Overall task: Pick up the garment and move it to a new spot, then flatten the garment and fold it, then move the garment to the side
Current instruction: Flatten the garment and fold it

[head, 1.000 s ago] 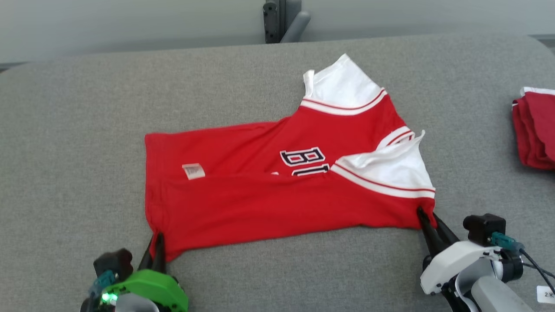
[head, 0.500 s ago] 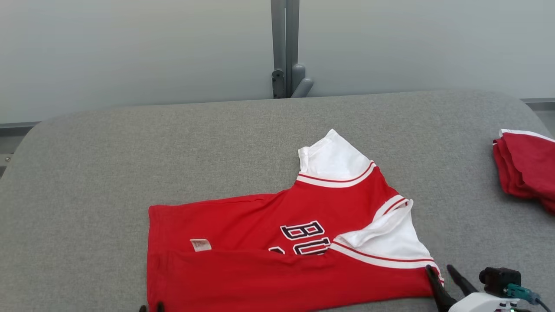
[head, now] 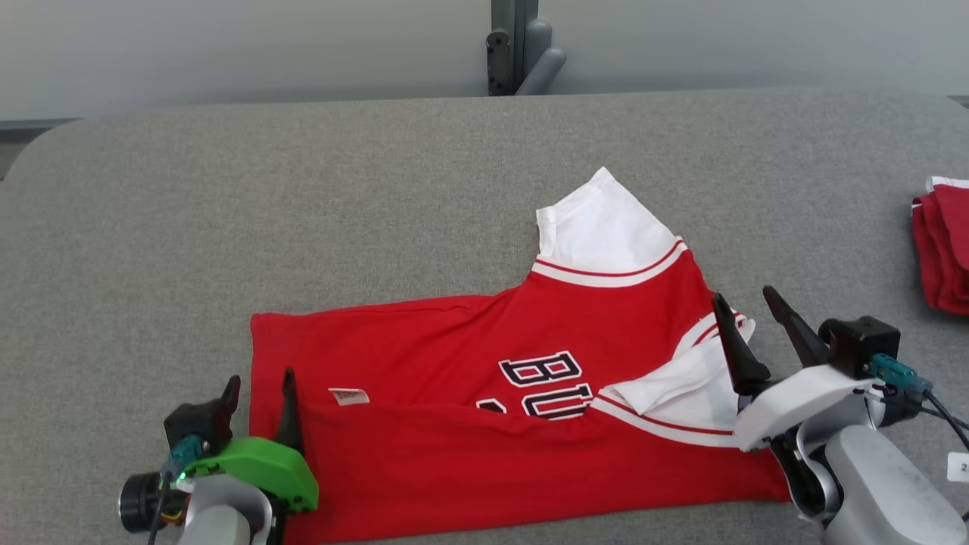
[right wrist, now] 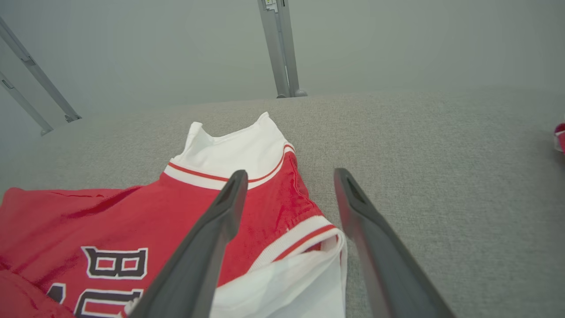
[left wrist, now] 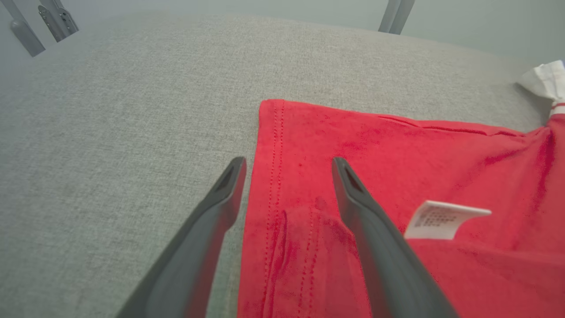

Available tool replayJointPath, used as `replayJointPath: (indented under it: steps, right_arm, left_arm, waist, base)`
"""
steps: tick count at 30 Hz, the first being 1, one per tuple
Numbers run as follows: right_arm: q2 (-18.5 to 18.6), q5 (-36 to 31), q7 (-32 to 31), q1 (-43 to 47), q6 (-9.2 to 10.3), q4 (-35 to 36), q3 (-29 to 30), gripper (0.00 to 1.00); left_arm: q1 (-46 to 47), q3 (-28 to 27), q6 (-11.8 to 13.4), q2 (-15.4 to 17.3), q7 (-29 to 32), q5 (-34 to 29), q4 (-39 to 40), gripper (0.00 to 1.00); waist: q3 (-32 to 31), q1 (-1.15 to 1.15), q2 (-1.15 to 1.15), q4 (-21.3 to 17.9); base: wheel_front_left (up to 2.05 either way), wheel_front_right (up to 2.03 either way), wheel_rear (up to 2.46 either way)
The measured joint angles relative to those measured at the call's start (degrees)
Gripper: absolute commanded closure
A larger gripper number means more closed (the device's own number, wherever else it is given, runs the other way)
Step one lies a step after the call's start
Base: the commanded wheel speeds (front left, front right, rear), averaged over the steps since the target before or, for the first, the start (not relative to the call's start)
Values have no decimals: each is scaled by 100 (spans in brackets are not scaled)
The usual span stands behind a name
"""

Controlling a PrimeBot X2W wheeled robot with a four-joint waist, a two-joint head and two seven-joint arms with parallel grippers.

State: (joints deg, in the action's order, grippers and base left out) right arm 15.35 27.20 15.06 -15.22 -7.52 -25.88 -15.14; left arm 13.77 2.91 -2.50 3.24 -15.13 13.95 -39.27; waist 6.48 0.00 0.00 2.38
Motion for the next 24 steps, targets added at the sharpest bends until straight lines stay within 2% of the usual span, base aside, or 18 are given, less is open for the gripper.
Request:
replayJointPath:
  steps: [4, 9, 13, 14, 16, 24]
  right_arm:
    - [-2, -40, 0, -593, 0, -98, -237, 0]
    - [23, 107, 0, -1149, 0, -210, -301, 0]
    - [148, 116, 0, -1640, 0, -377, -581, 0]
    - [192, 109, 0, -1825, 0, -426, -658, 0]
    - [241, 112, -12, -2180, 0, -575, -837, 0]
    - [359, 327, -566, -3315, 0, -1334, -1635, 0]
  left_arm:
    - [815, 5, -56, 126, -1, -68, -542, 0]
    - [1337, 86, -163, 231, -1, -153, -1051, 0]
    - [1645, 136, -232, 229, -1, -180, -1419, 0]
    - [1726, 156, -249, 232, -4, -181, -1458, 44]
    - [1887, 229, -258, 229, -4, -227, -1464, 100]
    - [2121, 409, -304, 124, -5, -352, -1194, 100]
  waist:
    - [377, 0, 0, 13]
    - [693, 0, 0, 11]
    - [895, 0, 0, 24]
    - [942, 0, 0, 32]
    - [1039, 0, 0, 59]
    - [1408, 0, 0, 243]
  base:
    - [0, 0, 0]
    - [0, 0, 0]
    - [0, 0, 0]
    - [0, 0, 0]
    - [0, 0, 0]
    - [0, 0, 0]
